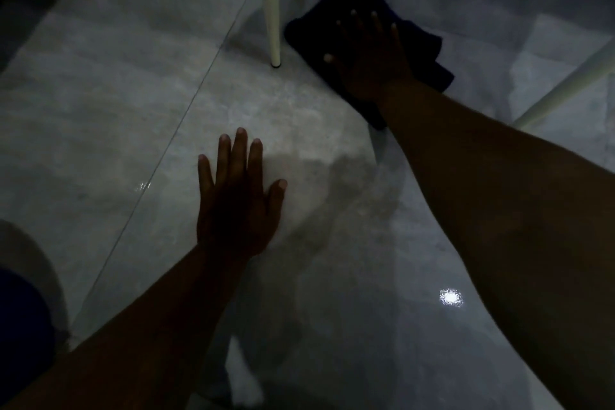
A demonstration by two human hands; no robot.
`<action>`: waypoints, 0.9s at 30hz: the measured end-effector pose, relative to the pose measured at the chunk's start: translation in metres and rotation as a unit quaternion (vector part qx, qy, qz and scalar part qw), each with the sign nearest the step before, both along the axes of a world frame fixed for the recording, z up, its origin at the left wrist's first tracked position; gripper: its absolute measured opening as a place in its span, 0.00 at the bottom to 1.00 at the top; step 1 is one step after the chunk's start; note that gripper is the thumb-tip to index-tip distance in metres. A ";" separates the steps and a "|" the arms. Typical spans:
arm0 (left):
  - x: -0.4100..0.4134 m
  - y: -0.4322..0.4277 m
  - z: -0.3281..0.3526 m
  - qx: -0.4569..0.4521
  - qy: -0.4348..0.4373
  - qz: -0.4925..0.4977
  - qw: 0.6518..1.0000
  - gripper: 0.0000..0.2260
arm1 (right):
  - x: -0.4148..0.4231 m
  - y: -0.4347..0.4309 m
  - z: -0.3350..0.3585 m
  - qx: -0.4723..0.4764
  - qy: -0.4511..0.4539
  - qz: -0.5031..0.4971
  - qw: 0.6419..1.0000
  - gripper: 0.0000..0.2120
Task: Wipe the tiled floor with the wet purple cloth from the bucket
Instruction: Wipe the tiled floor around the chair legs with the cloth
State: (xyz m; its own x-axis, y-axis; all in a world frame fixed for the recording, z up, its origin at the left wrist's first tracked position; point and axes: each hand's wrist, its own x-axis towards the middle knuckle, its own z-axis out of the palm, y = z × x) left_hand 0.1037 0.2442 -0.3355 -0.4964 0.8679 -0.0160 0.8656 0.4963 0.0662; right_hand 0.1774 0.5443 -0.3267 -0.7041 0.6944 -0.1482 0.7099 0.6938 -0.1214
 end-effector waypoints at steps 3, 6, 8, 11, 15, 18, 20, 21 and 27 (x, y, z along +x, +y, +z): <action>0.001 -0.002 0.002 0.020 0.006 -0.006 1.000 0.31 | 0.014 -0.036 0.007 -0.026 0.005 0.103 0.994 0.32; 0.001 -0.007 0.002 0.040 0.017 -0.009 0.999 0.28 | 0.068 -0.103 0.007 0.007 0.010 0.215 0.977 0.31; 0.002 -0.009 0.001 0.023 0.028 -0.024 0.999 0.28 | 0.126 -0.155 0.007 -0.010 0.033 0.307 0.951 0.31; 0.000 -0.003 0.002 0.020 -0.014 -0.004 1.000 0.29 | 0.229 -0.192 0.004 -0.053 0.063 0.423 0.902 0.31; -0.002 0.001 0.003 -0.026 0.001 -0.010 1.000 0.32 | 0.315 -0.139 0.016 -0.023 -0.018 0.321 0.946 0.32; 0.001 0.000 0.007 -0.027 -0.006 -0.008 1.000 0.32 | 0.309 -0.116 0.023 0.003 -0.038 0.089 0.995 0.35; 0.012 -0.001 0.012 -0.030 -0.004 -0.009 1.000 0.31 | 0.284 -0.134 0.021 0.012 -0.031 -0.017 0.999 0.36; 0.021 -0.001 0.015 -0.030 0.000 -0.021 0.999 0.31 | 0.272 -0.150 0.017 0.018 -0.028 -0.024 0.999 0.36; 0.131 -0.020 0.029 0.033 -0.079 -0.136 0.987 0.29 | 0.328 -0.312 0.009 -0.008 0.012 0.234 0.972 0.34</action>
